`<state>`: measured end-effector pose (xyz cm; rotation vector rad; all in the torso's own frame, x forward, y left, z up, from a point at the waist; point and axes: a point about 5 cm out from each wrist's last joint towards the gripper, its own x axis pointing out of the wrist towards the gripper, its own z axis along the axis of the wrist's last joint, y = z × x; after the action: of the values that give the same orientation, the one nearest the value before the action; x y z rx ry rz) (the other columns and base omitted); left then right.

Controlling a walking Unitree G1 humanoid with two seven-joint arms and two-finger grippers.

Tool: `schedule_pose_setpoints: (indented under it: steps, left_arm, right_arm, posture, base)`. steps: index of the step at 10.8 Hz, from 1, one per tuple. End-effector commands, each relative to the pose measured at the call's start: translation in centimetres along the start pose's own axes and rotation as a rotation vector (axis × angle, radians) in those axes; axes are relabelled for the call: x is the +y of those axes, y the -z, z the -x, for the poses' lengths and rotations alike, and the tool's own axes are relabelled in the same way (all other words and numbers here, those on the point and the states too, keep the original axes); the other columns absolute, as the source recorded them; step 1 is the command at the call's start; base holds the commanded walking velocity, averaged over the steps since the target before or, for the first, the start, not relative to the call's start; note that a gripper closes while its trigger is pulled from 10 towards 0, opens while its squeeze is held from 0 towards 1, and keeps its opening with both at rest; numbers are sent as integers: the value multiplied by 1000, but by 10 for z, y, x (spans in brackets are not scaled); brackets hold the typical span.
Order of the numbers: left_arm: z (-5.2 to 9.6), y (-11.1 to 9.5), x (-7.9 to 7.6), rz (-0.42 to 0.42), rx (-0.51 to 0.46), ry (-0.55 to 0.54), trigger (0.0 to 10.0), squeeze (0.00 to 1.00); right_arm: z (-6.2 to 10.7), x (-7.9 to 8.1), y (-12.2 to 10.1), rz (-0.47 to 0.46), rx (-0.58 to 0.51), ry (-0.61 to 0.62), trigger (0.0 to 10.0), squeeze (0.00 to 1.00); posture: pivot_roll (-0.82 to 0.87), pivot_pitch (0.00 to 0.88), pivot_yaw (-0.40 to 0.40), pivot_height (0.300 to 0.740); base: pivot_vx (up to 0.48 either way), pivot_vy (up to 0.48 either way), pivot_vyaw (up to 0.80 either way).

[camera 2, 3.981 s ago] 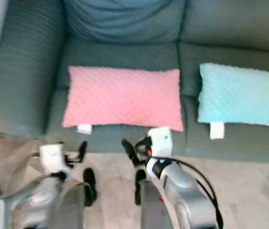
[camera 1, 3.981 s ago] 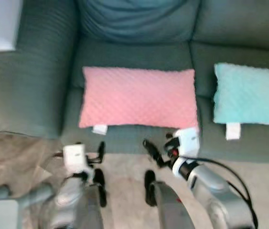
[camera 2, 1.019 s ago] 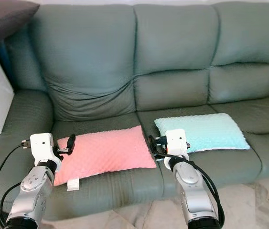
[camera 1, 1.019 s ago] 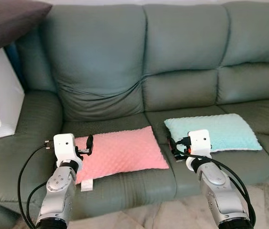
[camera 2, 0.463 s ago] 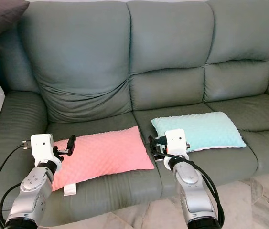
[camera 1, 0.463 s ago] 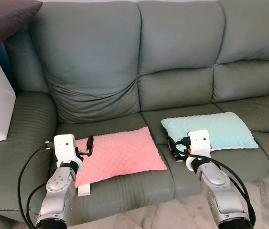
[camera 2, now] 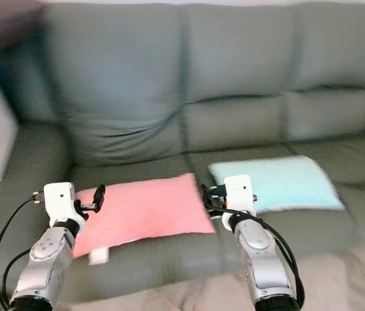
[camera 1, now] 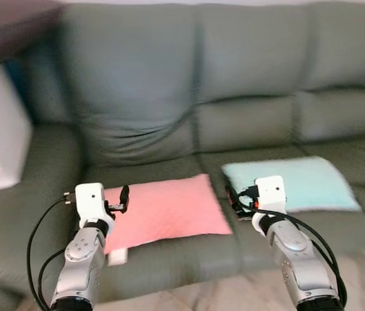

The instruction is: Move the pillow to the sofa

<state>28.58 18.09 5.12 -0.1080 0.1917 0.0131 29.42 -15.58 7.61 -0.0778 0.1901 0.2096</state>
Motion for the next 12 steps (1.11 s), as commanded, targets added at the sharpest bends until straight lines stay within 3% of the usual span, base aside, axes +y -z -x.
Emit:
schedule_pose_setpoints:
  steps: [1,6,12]
  left_arm:
    - [1,0,-2,2,2,13,10000,0]
    - [2,1,-4,14,5,22,10000,0]
    - [2,2,-4,13,10,21,10000,0]
  right_arm:
    - [1,-1,-5,5,-19,-1,10000,0]
    - [2,-1,-4,7,-13,-7,10000,0]
    - [4,-1,-4,5,-8,-7,10000,0]
  posture:
    - [-205,20,-15,740]
    - [-210,26,-18,740]
    - [-211,31,-17,740]
  base:
    - [0,0,0]
    - [0,0,0]
    - [-319,0,0]
